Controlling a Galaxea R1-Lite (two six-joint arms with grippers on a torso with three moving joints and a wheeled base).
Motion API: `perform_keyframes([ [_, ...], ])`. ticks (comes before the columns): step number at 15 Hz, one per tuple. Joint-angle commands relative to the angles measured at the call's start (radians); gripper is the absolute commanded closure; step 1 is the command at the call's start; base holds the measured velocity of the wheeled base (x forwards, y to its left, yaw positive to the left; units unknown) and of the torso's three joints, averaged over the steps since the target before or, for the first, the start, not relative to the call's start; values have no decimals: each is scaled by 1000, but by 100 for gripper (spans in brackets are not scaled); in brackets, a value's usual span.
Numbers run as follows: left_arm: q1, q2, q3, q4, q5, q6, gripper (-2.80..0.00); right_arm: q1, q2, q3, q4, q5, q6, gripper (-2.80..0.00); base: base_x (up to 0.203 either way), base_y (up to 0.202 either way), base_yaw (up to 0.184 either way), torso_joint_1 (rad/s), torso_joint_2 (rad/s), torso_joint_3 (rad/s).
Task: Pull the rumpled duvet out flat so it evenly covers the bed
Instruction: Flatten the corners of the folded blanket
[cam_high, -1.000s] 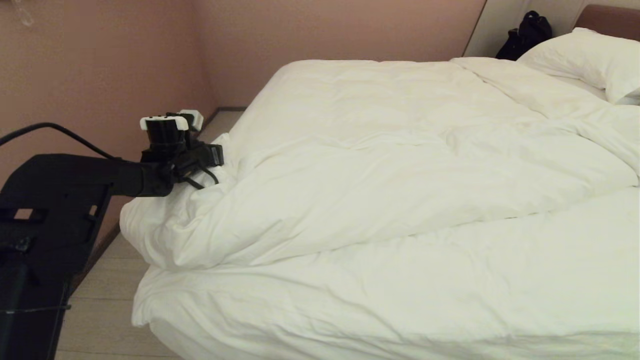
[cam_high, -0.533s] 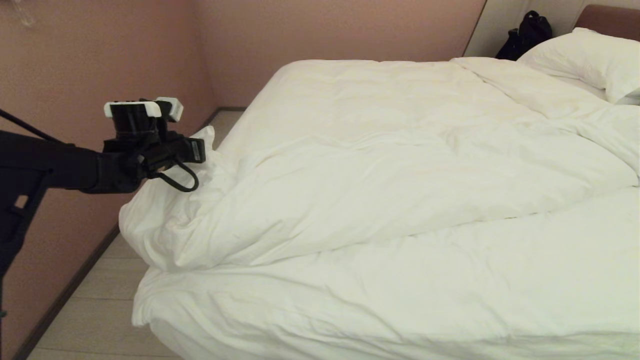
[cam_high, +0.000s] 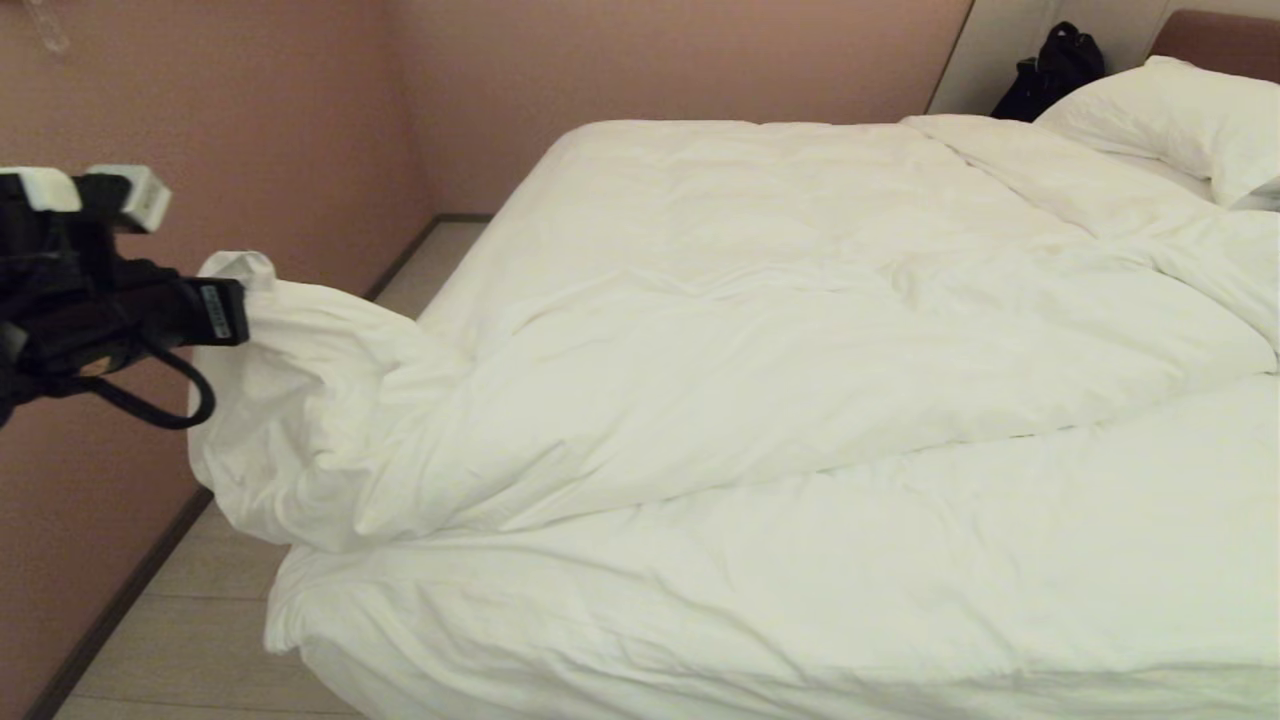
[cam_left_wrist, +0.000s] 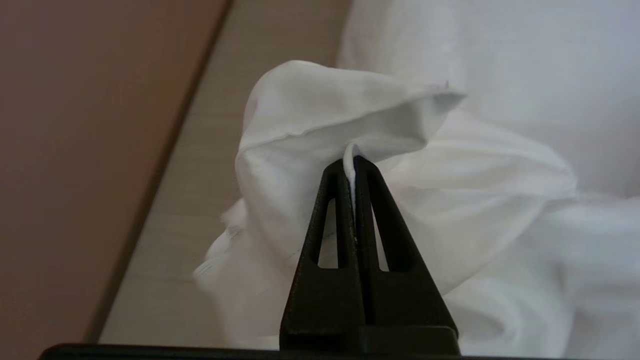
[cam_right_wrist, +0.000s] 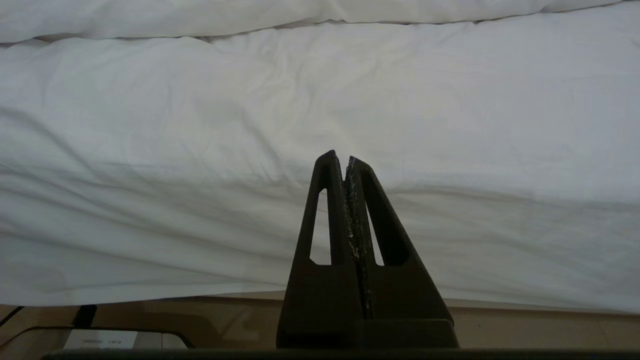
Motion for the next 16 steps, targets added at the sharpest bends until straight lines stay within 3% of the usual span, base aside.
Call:
perform_keyframes([
  [1,66,-165,81,12,-2,2,0,0,1,0,0,0,0,0,0,0,0,0,0,0],
  [6,209,-335,229,83,-21,-5,0,0,1,-1,0,0,0,0,0,0,0,0,0,0],
  [9,237,-472,313,112,-28,-2,0,0,1,0,0,0,0,0,0,0,0,0,0,0],
  [16,258,-828,400,453,-21,-21,0,0,1,0,0,0,0,0,0,0,0,0,0,0],
])
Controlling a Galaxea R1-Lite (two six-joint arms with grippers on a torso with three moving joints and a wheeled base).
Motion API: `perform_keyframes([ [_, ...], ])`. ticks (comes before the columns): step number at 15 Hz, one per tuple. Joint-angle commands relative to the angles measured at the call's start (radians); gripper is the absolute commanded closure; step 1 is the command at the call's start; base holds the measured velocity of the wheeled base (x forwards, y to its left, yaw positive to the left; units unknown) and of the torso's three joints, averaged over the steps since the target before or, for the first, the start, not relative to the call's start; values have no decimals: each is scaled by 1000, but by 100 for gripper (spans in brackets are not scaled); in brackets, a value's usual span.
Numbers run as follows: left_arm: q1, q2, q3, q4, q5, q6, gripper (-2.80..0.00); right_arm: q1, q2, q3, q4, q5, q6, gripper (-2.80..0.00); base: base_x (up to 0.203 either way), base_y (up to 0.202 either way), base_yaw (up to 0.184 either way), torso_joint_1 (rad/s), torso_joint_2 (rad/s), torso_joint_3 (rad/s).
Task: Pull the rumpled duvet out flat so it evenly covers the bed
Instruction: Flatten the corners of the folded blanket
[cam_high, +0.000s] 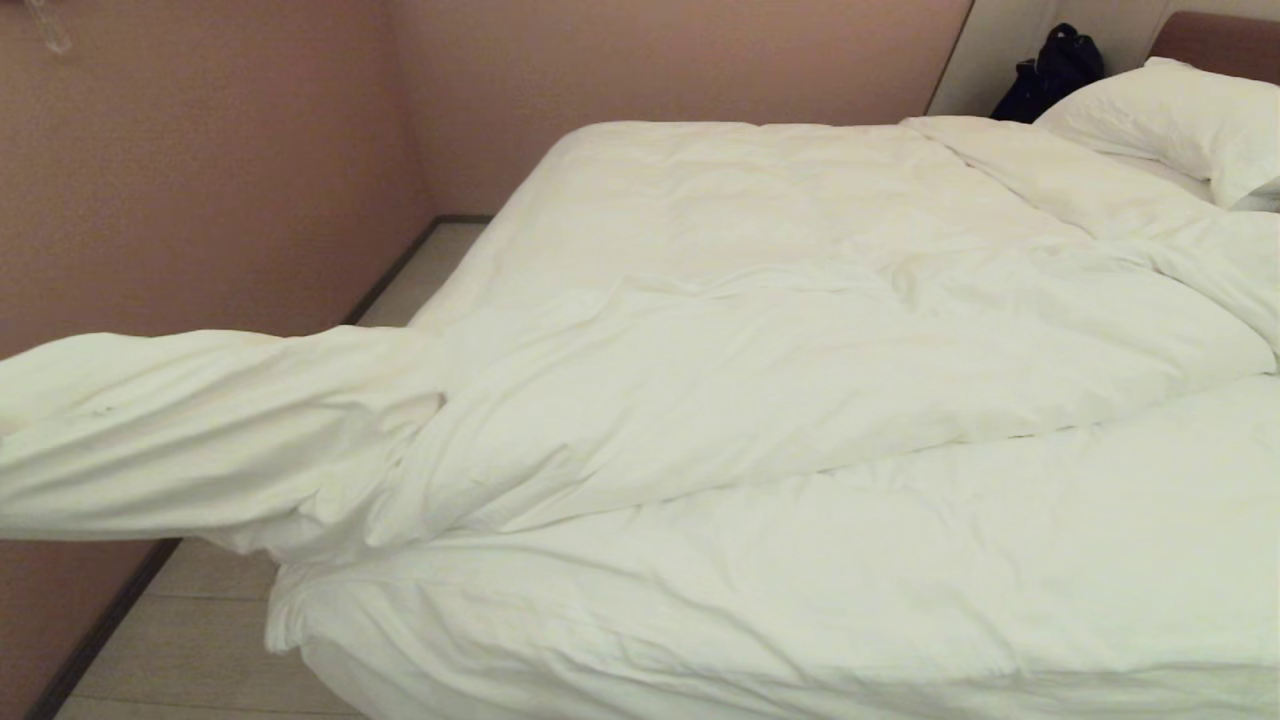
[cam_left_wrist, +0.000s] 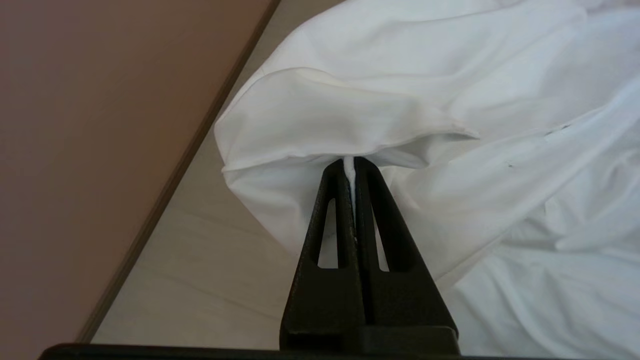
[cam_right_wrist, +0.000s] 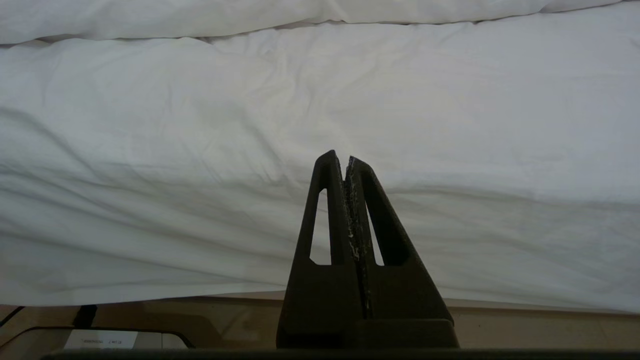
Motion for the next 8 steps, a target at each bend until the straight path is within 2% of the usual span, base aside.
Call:
perform_keyframes([
  [1,39,-129,9,64,1,-2,0,0,1,0,0,1,-1,0,0,0,0,0,0,0],
  [3,100,-166,23,125,1,-3,0,0,1,0,0,1,-1,0,0,0,0,0,0,0],
  [5,149,-185,70,140,0,-1,0,0,1,0,0,1,-1,0,0,0,0,0,0,0],
  [8,151,-175,129,147,1,7,0,0,1,0,0,1,-1,0,0,0,0,0,0,0],
])
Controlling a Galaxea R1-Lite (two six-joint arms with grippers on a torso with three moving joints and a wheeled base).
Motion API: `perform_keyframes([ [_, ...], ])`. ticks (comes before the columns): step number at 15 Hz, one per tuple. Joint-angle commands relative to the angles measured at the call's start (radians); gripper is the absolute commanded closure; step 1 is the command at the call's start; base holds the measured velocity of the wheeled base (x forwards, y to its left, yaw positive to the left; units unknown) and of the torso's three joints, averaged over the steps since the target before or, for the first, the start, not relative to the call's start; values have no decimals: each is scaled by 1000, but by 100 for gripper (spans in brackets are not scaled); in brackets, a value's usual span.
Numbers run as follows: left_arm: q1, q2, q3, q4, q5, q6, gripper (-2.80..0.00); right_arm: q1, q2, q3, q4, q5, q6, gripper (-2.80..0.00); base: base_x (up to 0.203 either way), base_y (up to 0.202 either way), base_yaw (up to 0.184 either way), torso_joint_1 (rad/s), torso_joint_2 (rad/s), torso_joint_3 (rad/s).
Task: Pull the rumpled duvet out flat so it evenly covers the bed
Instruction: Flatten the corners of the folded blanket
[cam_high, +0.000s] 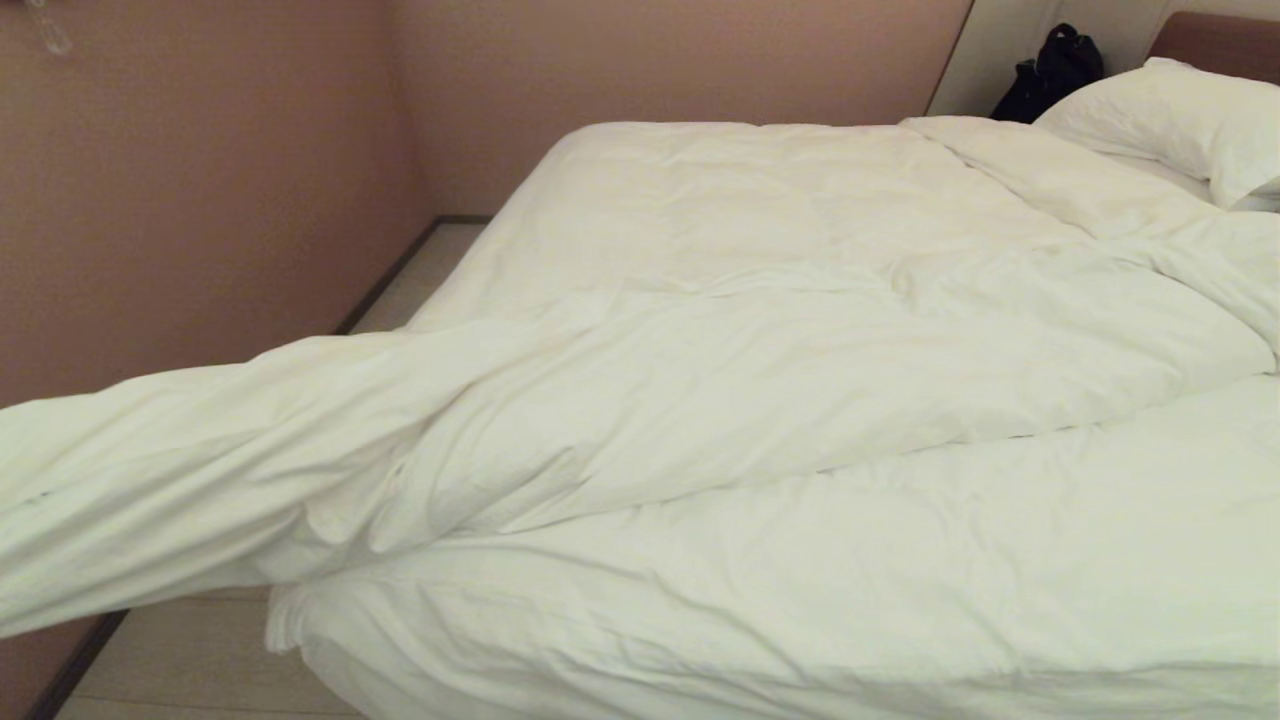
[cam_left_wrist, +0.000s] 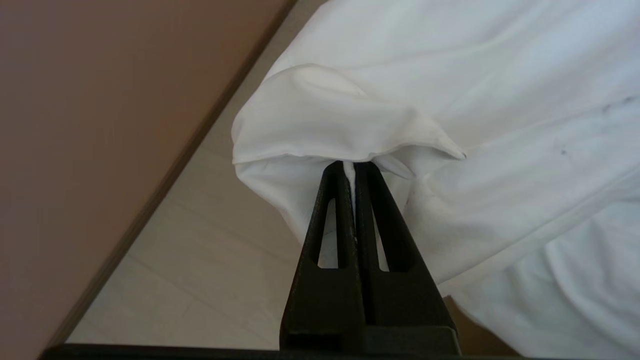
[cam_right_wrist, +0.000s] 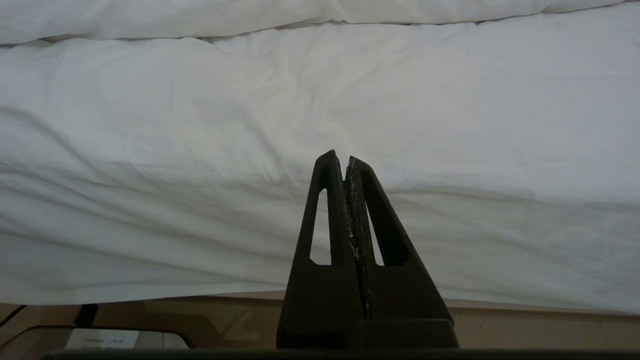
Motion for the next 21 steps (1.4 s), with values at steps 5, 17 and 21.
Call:
perform_keyframes([
  [5,4,-10,52,-5,58,0,0,0,1,0,0,1,0,0,0,0,0,0,0,0],
  [17,4,-43,91,-9,59,0,-280,0,1,0,0,1,0,0,0,0,0,0,0,0],
  [21,-4,-49,5,-5,32,0,-280,0,1,0,0,1,0,0,0,0,0,0,0,0],
])
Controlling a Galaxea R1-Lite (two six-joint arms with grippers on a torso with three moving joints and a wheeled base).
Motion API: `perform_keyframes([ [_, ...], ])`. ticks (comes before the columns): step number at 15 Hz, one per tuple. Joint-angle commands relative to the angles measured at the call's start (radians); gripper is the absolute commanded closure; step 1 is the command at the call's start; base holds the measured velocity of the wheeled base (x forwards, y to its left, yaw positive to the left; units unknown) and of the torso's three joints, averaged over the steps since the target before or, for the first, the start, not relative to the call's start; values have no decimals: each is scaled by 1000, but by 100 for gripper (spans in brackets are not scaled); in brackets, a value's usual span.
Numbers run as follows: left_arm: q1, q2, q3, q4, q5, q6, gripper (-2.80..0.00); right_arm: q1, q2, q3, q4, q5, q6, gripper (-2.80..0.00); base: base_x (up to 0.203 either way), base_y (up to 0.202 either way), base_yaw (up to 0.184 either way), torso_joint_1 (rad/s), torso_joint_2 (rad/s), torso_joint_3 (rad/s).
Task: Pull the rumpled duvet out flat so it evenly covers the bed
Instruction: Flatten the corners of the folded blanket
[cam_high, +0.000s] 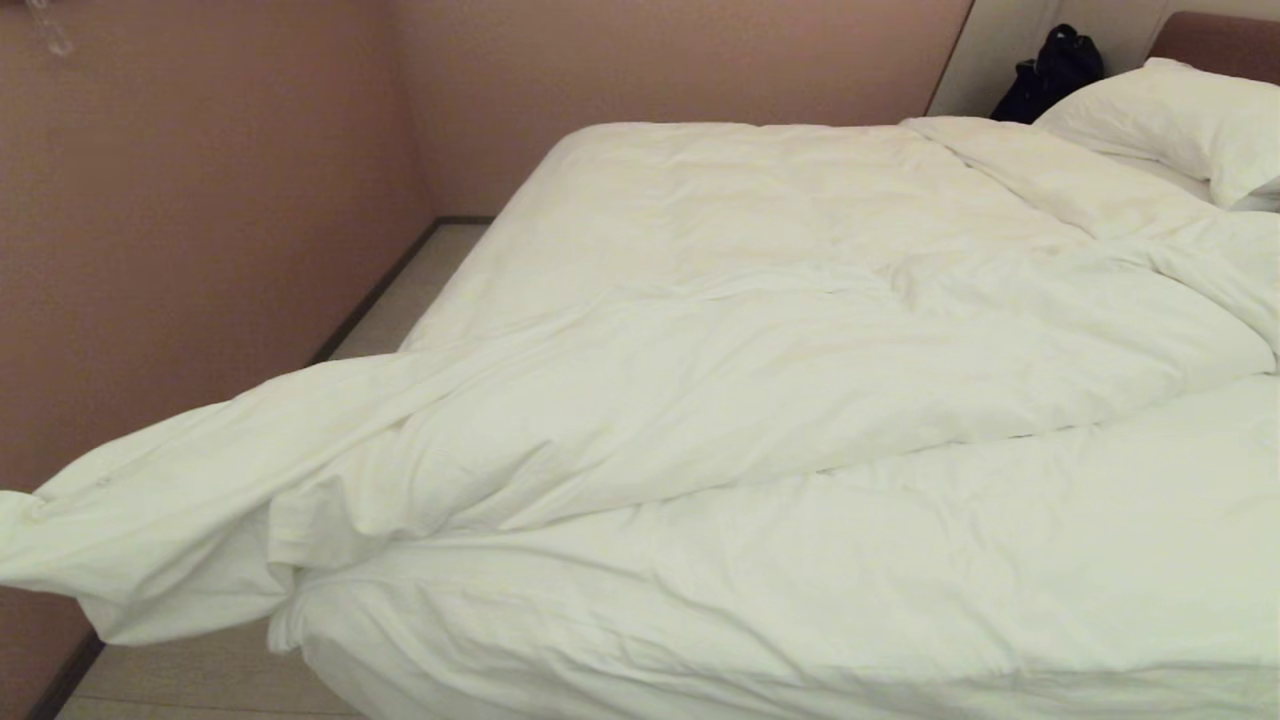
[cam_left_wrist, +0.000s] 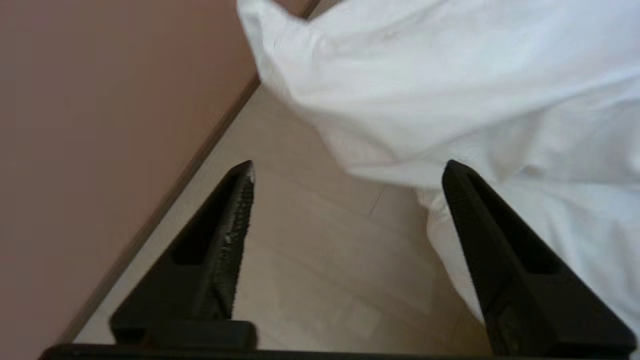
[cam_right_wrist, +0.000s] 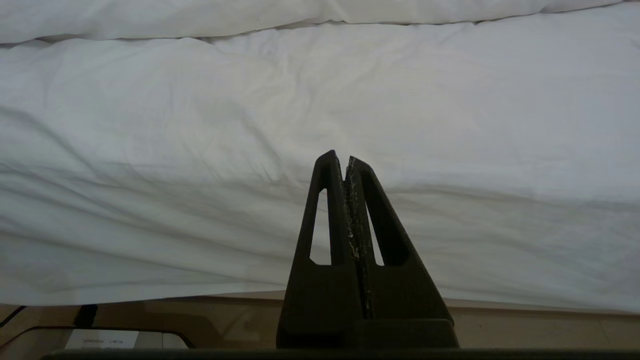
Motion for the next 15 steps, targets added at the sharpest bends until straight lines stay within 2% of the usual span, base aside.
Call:
perform_keyframes([
  [1,-8,19,-60,-2,-46,0,-280,0,1,0,0,0,-1,0,0,0,0,0,0,0],
  [2,-12,36,-83,-2,-113,0,-280,0,1,-2,0,0,-1,0,0,0,0,0,0,0],
  [4,-15,83,-138,-2,-295,-6,-280,0,1,0,0,0,-1,0,0,0,0,0,0,0],
  [5,-15,104,-163,-3,-350,-14,-280,0,1,0,0,0,-1,0,0,0,0,0,0,0],
  [7,-23,177,-239,-4,-480,-76,-280,0,1,0,0,0,-1,0,0,0,0,0,0,0],
  [9,-69,265,-332,-10,-525,-169,-280,0,1,0,0,0,-1,0,0,0,0,0,0,0],
  [10,-122,303,-367,-15,-529,-199,-192,0,1,0,0,0,-1,0,0,0,0,0,0,0],
  [11,-173,342,-402,-18,-528,-217,0,0,1,0,0,0,-1,0,0,0,0,0,0,0],
  [12,-203,366,-428,-20,-526,-229,0,0,1,0,0,0,-1,0,0,0,0,0,0,0],
  [15,-373,530,-524,-21,-498,-249,0,0,1,0,0,0,-1,0,0,0,0,0,0,0],
])
